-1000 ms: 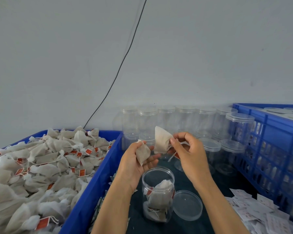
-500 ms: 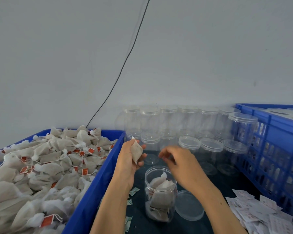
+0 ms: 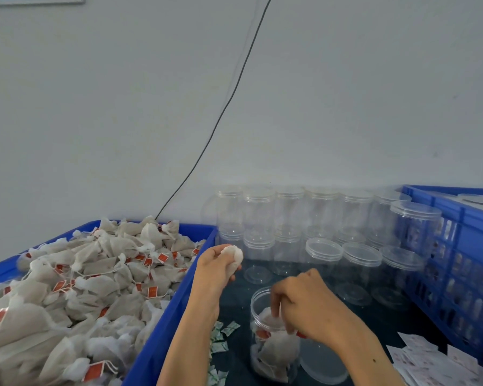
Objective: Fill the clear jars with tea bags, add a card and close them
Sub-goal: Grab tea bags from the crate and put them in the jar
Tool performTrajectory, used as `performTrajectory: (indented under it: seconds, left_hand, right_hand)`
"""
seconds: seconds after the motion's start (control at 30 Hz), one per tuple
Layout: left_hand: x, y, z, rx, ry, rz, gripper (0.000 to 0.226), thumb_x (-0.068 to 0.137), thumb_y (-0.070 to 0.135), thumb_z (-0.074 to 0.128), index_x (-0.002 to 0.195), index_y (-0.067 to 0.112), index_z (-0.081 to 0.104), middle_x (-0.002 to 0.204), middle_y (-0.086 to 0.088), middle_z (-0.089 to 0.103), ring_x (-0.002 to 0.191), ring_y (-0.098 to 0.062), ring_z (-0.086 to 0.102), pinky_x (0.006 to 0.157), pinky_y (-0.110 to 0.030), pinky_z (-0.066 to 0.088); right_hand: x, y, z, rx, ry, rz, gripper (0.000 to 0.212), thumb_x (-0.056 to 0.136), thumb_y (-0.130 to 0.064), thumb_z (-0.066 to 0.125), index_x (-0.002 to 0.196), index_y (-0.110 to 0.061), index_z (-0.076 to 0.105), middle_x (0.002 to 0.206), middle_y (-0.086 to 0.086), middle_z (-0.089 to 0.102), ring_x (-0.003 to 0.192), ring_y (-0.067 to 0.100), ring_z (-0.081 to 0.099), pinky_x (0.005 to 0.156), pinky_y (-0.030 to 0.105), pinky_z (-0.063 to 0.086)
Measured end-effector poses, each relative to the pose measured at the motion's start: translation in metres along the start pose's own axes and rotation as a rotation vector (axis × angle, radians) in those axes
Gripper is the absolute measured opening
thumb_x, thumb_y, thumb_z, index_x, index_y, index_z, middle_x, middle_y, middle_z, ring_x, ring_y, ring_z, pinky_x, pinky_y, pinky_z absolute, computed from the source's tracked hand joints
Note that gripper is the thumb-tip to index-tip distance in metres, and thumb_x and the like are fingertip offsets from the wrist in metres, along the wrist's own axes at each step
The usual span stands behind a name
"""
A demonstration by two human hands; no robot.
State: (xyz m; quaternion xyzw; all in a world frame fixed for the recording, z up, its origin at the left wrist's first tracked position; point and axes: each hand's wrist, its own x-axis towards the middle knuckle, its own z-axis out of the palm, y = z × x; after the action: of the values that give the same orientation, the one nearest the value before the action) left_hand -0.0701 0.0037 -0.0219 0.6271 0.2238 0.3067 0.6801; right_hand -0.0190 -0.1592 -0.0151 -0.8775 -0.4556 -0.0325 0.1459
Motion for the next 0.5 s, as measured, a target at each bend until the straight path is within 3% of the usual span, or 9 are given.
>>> performTrajectory:
  seconds: [0.07,0.13,0.27,0.33,0.43,0.5]
  left_hand:
    - [-0.001,-0.003,-0.003,0.065,-0.014,0.044,0.023,0.095,0.01,0.054,0.116,0.009,0.062,0.106,-0.012,0.066,0.09,-0.021,0.06,0.075,-0.03,0.051]
    - [0.0,-0.004,-0.006,0.107,0.004,0.055,0.027,0.095,0.007,0.052,0.121,0.009,0.06,0.11,-0.009,0.064,0.093,-0.02,0.061,0.081,-0.032,0.053]
    - [0.006,-0.003,-0.019,0.088,0.078,0.022,0.035,0.096,0.001,0.047,0.129,0.006,0.056,0.108,-0.01,0.062,0.094,-0.027,0.062,0.084,-0.037,0.051]
    - [0.003,-0.003,-0.029,0.03,0.143,0.035,0.035,0.096,-0.001,0.045,0.126,0.011,0.057,0.111,-0.01,0.061,0.095,-0.028,0.06,0.078,-0.037,0.049]
    - [-0.004,-0.004,-0.045,0.031,0.383,0.079,0.044,0.093,-0.006,0.043,0.127,0.019,0.053,0.126,-0.011,0.055,0.1,-0.031,0.058,0.073,-0.035,0.052]
    - [-0.006,-0.005,-0.053,0.074,0.547,0.064,0.048,0.095,-0.001,0.046,0.139,0.017,0.045,0.143,-0.017,0.042,0.123,-0.039,0.05,0.095,-0.05,0.049]
  right_hand:
    - [0.0,-0.004,0.001,-0.095,-0.154,-0.011,0.036,0.08,-0.006,0.039,0.083,-0.02,0.071,0.078,0.0,0.074,0.085,0.015,0.058,0.106,0.039,0.027]
    - [0.0,-0.006,0.002,-0.116,-0.156,-0.019,0.037,0.083,-0.008,0.038,0.092,-0.018,0.072,0.087,0.001,0.074,0.083,0.014,0.052,0.102,0.035,0.026]
    - [-0.007,-0.007,-0.007,0.019,0.111,-0.042,0.03,0.094,-0.017,0.039,0.099,-0.029,0.066,0.079,-0.015,0.064,0.077,0.0,0.043,0.095,0.025,0.026]
    - [-0.008,-0.01,-0.01,0.074,0.248,-0.065,0.027,0.096,-0.018,0.042,0.097,-0.033,0.065,0.086,-0.019,0.064,0.079,-0.007,0.045,0.094,0.02,0.025]
    - [-0.009,-0.021,-0.01,0.124,0.337,-0.118,0.027,0.096,-0.016,0.045,0.092,-0.035,0.063,0.089,-0.021,0.065,0.085,-0.013,0.048,0.091,0.015,0.024]
    - [-0.01,-0.027,-0.008,0.135,0.347,-0.142,0.029,0.095,-0.013,0.045,0.089,-0.034,0.064,0.086,-0.02,0.066,0.087,-0.01,0.051,0.091,0.015,0.029]
